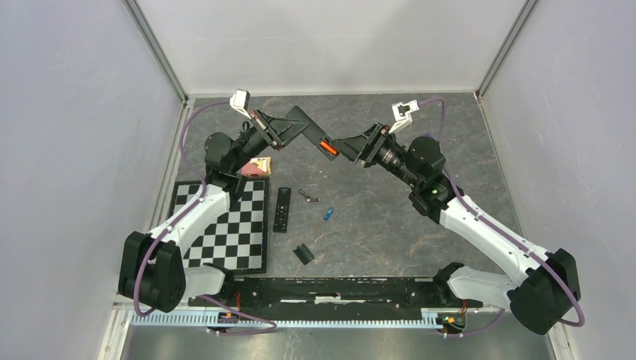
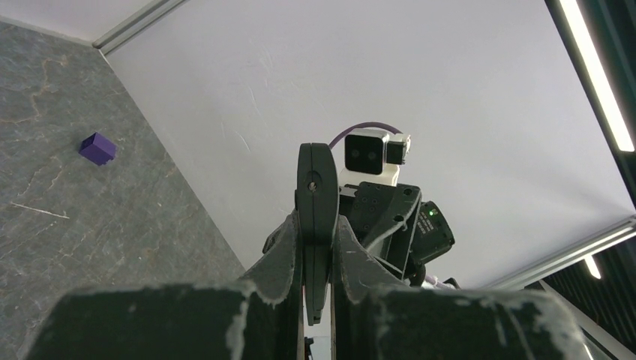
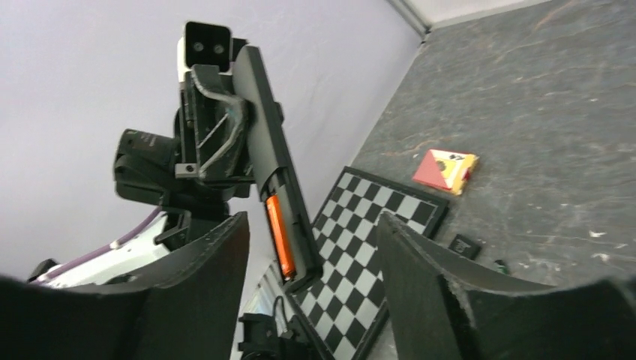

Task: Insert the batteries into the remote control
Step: Load the battery into the remote control.

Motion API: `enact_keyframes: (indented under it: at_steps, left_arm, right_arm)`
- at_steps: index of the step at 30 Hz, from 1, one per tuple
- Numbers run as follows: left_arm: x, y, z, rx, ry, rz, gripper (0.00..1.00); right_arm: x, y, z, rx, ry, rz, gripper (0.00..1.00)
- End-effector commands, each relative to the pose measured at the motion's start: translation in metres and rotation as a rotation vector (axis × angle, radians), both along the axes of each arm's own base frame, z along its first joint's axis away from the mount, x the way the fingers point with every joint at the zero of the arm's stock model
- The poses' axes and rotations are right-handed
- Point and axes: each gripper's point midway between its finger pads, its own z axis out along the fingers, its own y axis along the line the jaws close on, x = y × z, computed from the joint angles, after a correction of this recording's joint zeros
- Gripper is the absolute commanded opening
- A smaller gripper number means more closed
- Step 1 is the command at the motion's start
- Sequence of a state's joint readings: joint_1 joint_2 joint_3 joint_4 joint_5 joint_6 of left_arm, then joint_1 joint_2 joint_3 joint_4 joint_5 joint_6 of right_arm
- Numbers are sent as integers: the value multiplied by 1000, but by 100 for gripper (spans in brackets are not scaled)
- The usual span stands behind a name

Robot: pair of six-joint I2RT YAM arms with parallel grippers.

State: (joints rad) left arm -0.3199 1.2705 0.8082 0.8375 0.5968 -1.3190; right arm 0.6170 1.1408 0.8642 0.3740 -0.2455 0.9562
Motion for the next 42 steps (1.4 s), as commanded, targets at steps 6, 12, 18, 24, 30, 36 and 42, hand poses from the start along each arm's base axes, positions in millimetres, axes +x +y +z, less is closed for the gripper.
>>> enact_keyframes:
  at_steps: [6, 12, 18, 24, 30, 36, 42]
  left_arm:
    - [-9, 3, 20, -13, -117, -2, 2]
    - [-4, 5, 22, -22, -85, 21, 2]
    - [5, 8, 22, -13, -17, 60, 2]
    - [2, 5, 20, 10, -36, 43, 2]
    - [0, 5, 23, 5, -42, 36, 2]
    - [0, 4, 28, -7, -49, 23, 2]
    - [-1, 5, 31, -18, -49, 23, 2]
  right_arm:
    - [14, -15, 14, -173, -155, -93, 43]
    - [13, -6, 4, -223, -187, -39, 35]
    - [5, -4, -8, -280, -255, 15, 40]
    - [14, -17, -1, -263, -209, -88, 64]
    - [15, -21, 20, -199, -132, -114, 65]
    - [10, -12, 21, -209, -184, -57, 57]
    - [7, -5, 22, -245, -256, -3, 46]
